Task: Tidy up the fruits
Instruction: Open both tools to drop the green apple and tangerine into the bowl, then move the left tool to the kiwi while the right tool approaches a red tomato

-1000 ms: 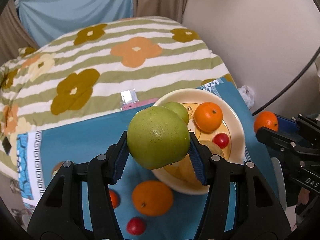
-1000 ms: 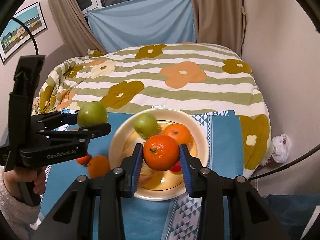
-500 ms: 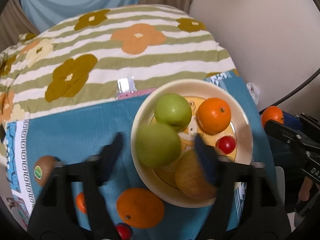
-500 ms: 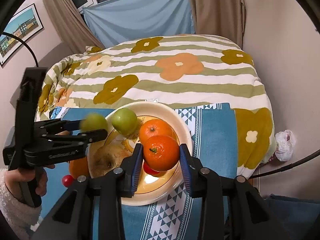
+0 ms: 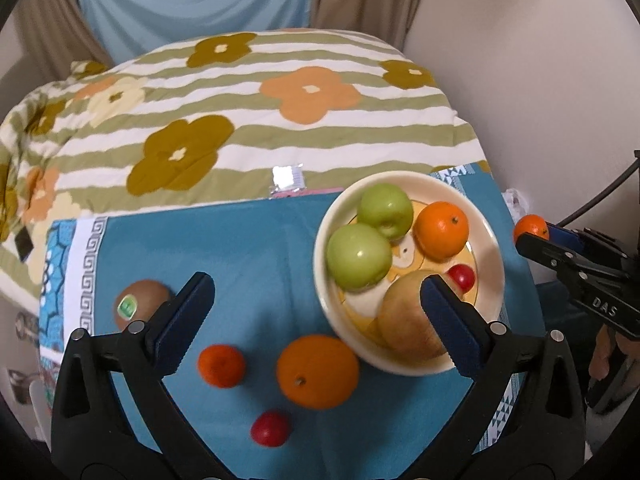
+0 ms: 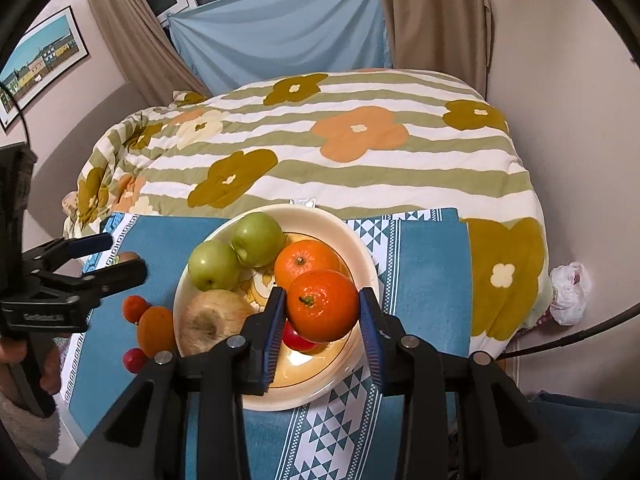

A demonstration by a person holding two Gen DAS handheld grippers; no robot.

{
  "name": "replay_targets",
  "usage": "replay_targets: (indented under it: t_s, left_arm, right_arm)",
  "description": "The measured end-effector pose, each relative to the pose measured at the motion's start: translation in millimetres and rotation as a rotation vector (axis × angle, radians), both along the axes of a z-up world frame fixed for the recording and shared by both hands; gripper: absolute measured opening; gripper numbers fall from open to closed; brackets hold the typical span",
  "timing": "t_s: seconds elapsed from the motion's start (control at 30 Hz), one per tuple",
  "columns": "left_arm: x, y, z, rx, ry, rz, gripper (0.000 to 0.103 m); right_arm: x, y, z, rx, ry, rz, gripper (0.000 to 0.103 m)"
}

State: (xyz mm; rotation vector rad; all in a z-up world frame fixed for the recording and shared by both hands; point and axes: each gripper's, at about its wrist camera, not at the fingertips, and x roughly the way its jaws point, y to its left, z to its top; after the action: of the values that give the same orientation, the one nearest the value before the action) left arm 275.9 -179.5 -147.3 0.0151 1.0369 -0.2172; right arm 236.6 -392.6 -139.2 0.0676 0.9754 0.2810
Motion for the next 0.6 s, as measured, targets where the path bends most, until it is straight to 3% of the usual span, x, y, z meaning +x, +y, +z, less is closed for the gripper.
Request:
replay_targets:
  t_s: [0.43, 0.5, 0.57, 0.6]
  left_arm:
    - [-20, 13, -17, 0.041, 0.058, 0.054, 0.103]
    - [-22, 12, -19, 0.041, 0.066, 0.053, 0.103]
    - [-26, 11, -19, 0.050, 0.067, 0.050, 0.103]
    - [-27, 11, -18, 0.054, 0.065, 0.049, 0.103]
  right_arm:
    - [13, 5, -39, -0.055, 0.014, 0.078, 0.034]
    - [13, 4, -39, -0.054, 0.010, 0.067, 0.049]
    - [10, 2, -36, -0.038, -0.014, 0.057, 0.093]
    - [8, 0, -35, -0.030, -0.022, 0.053, 0.099]
